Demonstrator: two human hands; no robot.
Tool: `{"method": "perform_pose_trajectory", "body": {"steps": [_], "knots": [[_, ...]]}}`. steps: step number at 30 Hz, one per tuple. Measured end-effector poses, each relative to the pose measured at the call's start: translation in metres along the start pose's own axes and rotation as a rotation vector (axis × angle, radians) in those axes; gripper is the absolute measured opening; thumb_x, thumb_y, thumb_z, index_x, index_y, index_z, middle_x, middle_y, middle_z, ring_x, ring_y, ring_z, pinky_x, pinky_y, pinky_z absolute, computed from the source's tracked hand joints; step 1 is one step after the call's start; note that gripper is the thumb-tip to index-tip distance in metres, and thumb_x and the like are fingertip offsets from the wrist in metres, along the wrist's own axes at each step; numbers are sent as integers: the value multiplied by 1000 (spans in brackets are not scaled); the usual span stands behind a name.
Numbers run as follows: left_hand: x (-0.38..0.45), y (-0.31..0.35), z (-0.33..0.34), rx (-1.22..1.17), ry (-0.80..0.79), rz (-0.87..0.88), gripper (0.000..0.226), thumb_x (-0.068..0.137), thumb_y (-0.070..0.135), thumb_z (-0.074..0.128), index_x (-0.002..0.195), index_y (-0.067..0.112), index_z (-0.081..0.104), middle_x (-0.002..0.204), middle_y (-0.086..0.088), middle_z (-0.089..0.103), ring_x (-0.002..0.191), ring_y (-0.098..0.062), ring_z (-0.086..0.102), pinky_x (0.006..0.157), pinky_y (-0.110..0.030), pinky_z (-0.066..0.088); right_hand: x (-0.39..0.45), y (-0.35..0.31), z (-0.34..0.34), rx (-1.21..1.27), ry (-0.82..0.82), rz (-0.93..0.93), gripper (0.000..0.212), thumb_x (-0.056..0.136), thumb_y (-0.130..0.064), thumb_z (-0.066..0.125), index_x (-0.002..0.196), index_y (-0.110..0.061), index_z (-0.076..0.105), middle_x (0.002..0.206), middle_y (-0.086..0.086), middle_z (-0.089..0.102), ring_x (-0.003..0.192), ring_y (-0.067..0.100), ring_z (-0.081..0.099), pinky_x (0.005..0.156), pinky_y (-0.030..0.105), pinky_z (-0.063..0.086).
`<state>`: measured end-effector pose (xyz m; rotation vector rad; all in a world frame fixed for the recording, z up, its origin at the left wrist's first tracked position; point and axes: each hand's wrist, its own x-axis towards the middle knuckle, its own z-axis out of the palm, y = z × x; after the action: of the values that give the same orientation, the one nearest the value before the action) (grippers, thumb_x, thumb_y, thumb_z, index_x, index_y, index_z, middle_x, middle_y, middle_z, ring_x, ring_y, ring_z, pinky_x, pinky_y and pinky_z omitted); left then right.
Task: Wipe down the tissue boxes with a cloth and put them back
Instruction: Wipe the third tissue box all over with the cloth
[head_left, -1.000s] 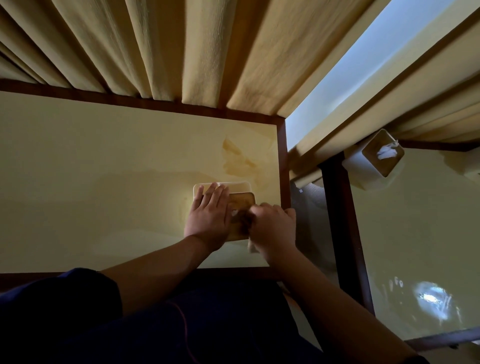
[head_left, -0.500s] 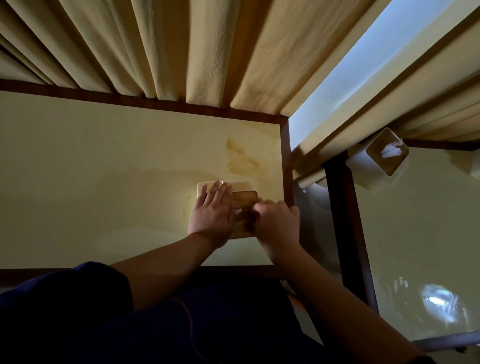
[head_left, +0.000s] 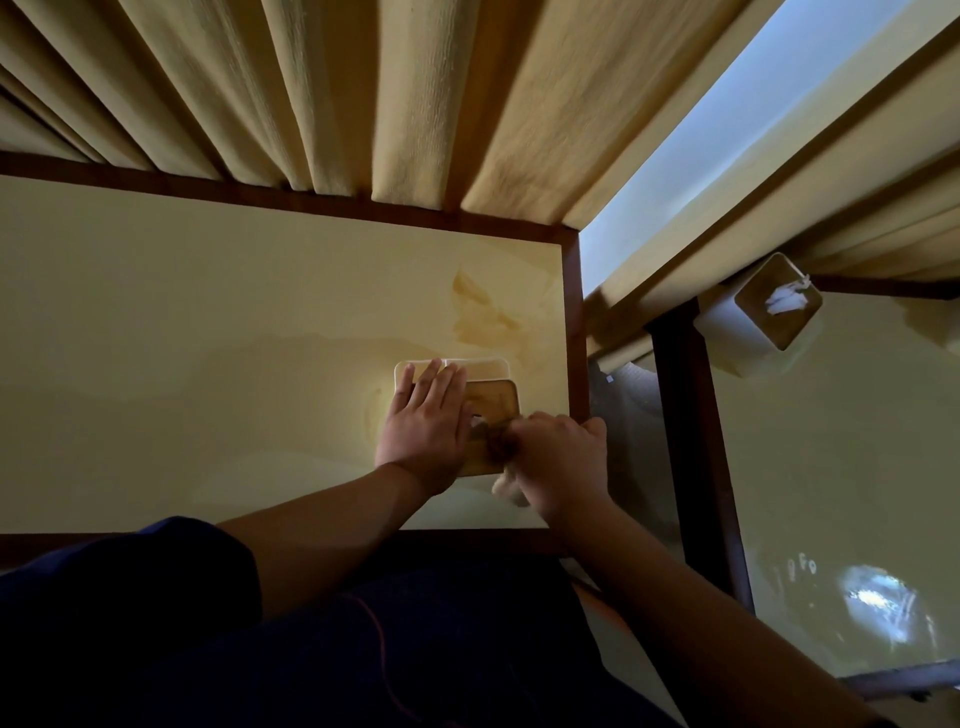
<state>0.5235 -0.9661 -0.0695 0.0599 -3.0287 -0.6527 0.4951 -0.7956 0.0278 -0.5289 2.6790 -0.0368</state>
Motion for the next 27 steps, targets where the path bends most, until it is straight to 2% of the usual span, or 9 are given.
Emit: {"method": "perform_pose_trajectory", "body": {"steps": [3, 7, 9, 13, 16, 19, 21, 24, 27], "knots": [[0, 0, 0, 8, 30, 9, 58, 107, 34, 28, 144, -1, 54, 146, -16, 58, 145, -34, 45, 125, -51, 17, 31, -7, -8, 24, 72, 36, 21, 100, -29, 55, 81, -24, 61, 73, -7, 54, 71, 12, 52, 102, 48, 41], [0, 0, -2, 21, 33, 10, 57, 106, 33, 28, 143, 0, 56, 144, -15, 60, 145, -34, 46, 125, -51, 19, 57, -10, -16, 73, 100, 77, 24, 103, -25, 51, 110, -29, 73, 99, -7, 70, 96, 22, 64, 101, 47, 37], [1, 0, -1, 9, 37, 2, 57, 106, 34, 28, 142, 0, 57, 143, -16, 60, 144, -34, 46, 124, -52, 22, 55, -10, -15, 80, 92, 80, 25, 104, -26, 49, 114, -29, 72, 102, -7, 68, 96, 22, 63, 100, 46, 36], [0, 0, 1, -3, 23, -5, 58, 107, 35, 27, 147, 1, 52, 147, -15, 57, 146, -34, 43, 124, -54, 23, 31, -12, -7, 119, 102, 78, 28, 105, -26, 39, 89, -26, 62, 79, -9, 53, 76, 16, 51, 103, 46, 40], [0, -1, 1, -1, 0, -11, 61, 107, 38, 23, 152, 4, 46, 153, -14, 51, 150, -32, 38, 127, -51, 16, 7, -9, 4, 100, 76, 49, 17, 101, -20, 53, 88, -27, 61, 86, -11, 56, 80, 17, 56, 93, 41, 40], [-1, 0, 1, -2, -6, -15, 62, 107, 40, 21, 154, 5, 43, 155, -12, 49, 152, -30, 34, 128, -47, 9, -18, -5, 13, 141, 72, 28, 3, 98, -30, 66, 97, -33, 67, 102, -11, 67, 85, 19, 65, 83, 38, 39], [0, 0, 1, -1, -12, -14, 61, 107, 38, 21, 155, 6, 41, 157, -12, 47, 153, -29, 32, 128, -45, 7, -28, -4, 16, 186, 91, 26, 5, 99, -33, 66, 99, -36, 70, 106, -10, 70, 82, 20, 67, 82, 39, 40], [-1, 1, 0, 3, -35, 9, 61, 107, 37, 20, 155, 6, 41, 158, -11, 46, 153, -28, 31, 129, -47, 10, -32, -7, 13, 158, 22, 47, 7, 100, -33, 65, 103, -36, 70, 110, -14, 70, 89, 15, 66, 82, 36, 32], [-1, -1, 0, -4, -33, 18, 61, 107, 37, 22, 153, 4, 44, 156, -12, 49, 153, -29, 33, 128, -49, 14, -20, -10, 6, 113, -13, 68, 8, 93, -36, 75, 97, -32, 69, 100, -17, 65, 86, 10, 60, 87, 37, 35]]}}
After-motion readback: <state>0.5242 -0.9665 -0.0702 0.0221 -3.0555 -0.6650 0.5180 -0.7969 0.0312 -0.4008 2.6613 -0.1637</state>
